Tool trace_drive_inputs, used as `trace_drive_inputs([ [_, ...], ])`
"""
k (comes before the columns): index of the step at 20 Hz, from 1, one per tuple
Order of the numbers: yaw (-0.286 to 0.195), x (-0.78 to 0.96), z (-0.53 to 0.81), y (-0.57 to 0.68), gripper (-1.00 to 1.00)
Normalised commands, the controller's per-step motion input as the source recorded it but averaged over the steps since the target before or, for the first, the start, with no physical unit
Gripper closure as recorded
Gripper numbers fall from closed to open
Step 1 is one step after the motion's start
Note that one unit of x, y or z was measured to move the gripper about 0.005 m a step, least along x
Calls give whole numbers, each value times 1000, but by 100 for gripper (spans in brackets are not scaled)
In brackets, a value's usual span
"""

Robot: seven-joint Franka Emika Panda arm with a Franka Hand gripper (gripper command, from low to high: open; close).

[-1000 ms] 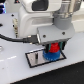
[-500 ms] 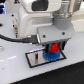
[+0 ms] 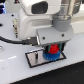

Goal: Insert the blue gear onto the right peg, followed by the red gear

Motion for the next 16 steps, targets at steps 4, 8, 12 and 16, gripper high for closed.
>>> trace_drive_inputs([
  [4,0,222,-256,81,100],
  [8,0,174,-124,58,100],
  [12,0,50,22,62,-100],
  [16,0,45,49,71,-100],
])
